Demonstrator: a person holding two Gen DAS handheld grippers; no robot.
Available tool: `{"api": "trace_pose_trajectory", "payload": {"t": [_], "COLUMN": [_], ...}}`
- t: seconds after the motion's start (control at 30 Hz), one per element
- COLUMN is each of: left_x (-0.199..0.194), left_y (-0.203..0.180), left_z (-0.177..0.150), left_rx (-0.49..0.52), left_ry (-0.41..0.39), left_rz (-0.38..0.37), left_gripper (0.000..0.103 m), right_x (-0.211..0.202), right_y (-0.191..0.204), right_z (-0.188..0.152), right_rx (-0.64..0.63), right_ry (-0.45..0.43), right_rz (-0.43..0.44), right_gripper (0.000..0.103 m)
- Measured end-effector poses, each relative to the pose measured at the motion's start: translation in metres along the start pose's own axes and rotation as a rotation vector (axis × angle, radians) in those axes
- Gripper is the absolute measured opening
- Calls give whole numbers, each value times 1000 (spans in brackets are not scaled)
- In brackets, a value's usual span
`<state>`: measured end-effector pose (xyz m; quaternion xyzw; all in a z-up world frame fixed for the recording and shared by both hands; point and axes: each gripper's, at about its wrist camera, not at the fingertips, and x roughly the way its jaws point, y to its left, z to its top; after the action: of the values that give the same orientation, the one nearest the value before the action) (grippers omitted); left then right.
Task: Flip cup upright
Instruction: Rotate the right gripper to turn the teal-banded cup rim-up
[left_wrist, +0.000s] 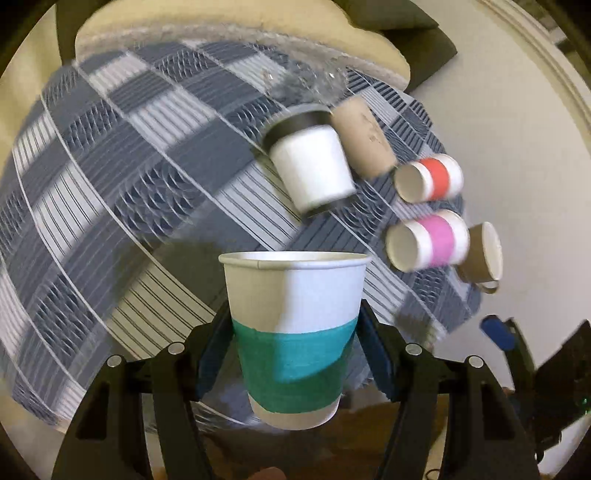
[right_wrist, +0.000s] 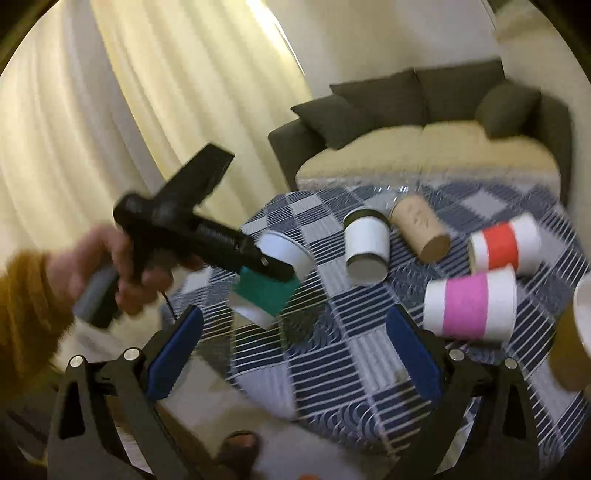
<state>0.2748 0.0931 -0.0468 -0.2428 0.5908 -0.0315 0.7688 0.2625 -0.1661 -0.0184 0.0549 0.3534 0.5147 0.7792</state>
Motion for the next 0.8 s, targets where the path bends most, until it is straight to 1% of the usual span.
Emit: {"api": "trace_pose_trajectory", "payload": {"t": [0.1,0.17,0.23,0.27,0.33,0.4,0.5,0.57,0.67,0.73,0.77,0.8], "left_x": [9,15,19,22,30,41,55,61,66,68,65,63], "left_y": [-5,-9,-17,-21,-27,-30,-33,-35,-39,-38,-37,-37], "left_z": [-12,-19,-22,-24,-25,-27,-26,-26,-24,-22,-22,-21], "left_rx": [-56,-100,-80,-79,-80,-78,-81,-74,-49,-43,-40,-39], "left_ry": [8,18,0,-8,-4,10,24,28,25,24,18,10], "left_rz": [-35,-92,-76,-79,-82,-66,-50,-44,-7,1,1,-4], "left_gripper": [64,64,64,64,64,65,65,65,65,71,77,78], "right_x": [-10,-18,-22,-23,-24,-26,-30,-31,-26,-23,-21,-20], "right_y": [-11,-21,-32,-37,-44,-49,-51,-53,-56,-57,-58,-58], "right_z": [0,1,2,2,2,3,4,4,2,0,0,-1], "right_rx": [65,118,189,218,262,291,295,292,300,303,303,304], "right_ry": [-5,-26,-22,-21,-9,1,-1,13,47,63,69,80], "right_rz": [29,54,108,131,169,186,158,168,154,149,148,150], "right_gripper": [98,98,98,98,98,98,98,98,98,98,98,98]}}
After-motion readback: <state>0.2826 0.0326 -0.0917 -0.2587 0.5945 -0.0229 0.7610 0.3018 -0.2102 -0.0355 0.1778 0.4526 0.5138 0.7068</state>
